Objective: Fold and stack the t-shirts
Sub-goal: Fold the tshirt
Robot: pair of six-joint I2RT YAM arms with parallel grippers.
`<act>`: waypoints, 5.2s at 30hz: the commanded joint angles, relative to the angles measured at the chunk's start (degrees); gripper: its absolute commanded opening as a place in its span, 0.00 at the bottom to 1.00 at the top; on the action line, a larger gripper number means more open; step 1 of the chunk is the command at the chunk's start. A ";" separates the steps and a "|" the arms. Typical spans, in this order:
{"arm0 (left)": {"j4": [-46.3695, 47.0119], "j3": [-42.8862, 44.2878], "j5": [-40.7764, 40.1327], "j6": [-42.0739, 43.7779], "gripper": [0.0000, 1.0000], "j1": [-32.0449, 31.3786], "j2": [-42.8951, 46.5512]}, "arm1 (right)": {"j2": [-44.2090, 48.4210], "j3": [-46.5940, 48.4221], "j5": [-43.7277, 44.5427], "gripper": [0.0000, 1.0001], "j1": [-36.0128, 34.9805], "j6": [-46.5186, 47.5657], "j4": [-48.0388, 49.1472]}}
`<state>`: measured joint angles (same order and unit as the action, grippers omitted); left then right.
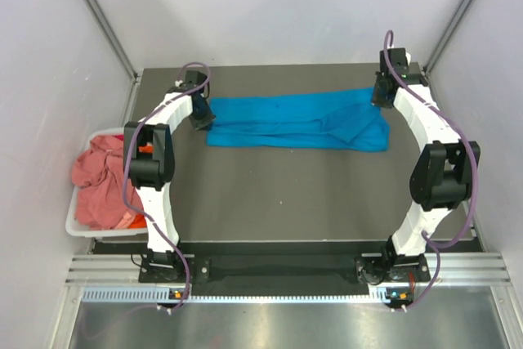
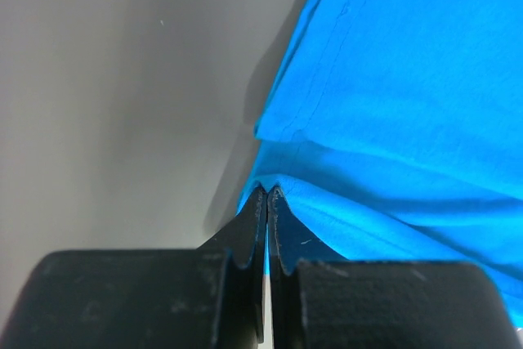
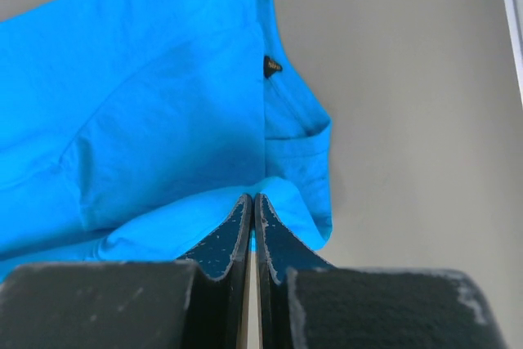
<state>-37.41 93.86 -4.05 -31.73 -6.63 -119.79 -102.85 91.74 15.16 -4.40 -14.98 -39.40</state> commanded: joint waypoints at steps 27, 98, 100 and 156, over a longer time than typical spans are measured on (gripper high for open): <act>-2.67 10.20 -2.45 1.05 0.00 0.83 -6.16 | -10.97 14.07 2.07 0.00 -0.69 3.47 -0.16; 4.98 -5.62 3.61 11.42 0.37 -1.45 2.45 | -0.77 -13.61 -10.50 0.34 8.80 -11.47 4.41; 4.80 -5.62 3.79 11.68 0.23 -1.45 2.71 | -1.56 -14.31 -10.50 0.34 8.89 -11.12 5.64; -2.76 -11.42 -6.40 6.68 0.00 -1.80 6.23 | -4.65 -17.91 -0.31 0.00 9.77 -6.20 7.67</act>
<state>-34.79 82.15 -4.71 -25.61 -8.95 -114.59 -109.30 73.65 9.67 4.93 -22.96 -29.50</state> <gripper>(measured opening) 0.012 0.013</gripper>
